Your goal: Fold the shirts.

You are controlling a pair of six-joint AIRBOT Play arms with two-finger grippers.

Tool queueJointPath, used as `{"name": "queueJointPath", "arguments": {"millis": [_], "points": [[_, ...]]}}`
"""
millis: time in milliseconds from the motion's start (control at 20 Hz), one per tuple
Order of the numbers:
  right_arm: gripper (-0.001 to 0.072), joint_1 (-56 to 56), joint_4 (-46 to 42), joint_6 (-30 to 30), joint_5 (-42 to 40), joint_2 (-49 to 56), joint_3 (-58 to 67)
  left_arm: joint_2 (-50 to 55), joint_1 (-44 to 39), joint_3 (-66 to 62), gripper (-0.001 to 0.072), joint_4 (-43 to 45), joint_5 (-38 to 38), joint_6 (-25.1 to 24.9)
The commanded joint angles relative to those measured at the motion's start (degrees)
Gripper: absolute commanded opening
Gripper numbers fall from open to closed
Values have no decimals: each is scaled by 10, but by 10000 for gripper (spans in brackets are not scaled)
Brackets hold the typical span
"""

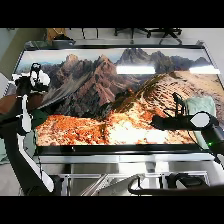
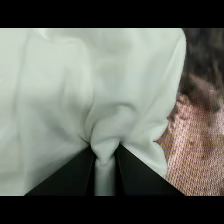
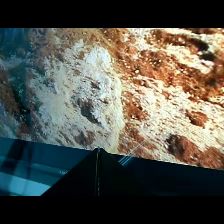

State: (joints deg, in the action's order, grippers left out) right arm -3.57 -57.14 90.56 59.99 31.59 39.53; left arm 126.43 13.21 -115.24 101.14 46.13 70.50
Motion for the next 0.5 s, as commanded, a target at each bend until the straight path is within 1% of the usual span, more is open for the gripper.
{"name": "queueJointPath", "arguments": {"millis": [0,100,250,300,350,450], "points": [[13,0,6,-1,0,0,0,-5,-17,-51,9,-4,49,29],[13,0,9,-1,0,0,0,-52,-37,-58,9,-9,41,50],[13,0,9,-1,0,0,0,-158,-83,-57,8,-55,40,50],[13,0,13,-1,-3,0,0,-199,-103,-57,9,-85,52,50],[13,0,26,-1,-9,0,0,-238,-121,-57,9,-125,79,50],[13,0,42,-1,-15,0,0,-314,-164,-41,9,-216,161,50]]}}
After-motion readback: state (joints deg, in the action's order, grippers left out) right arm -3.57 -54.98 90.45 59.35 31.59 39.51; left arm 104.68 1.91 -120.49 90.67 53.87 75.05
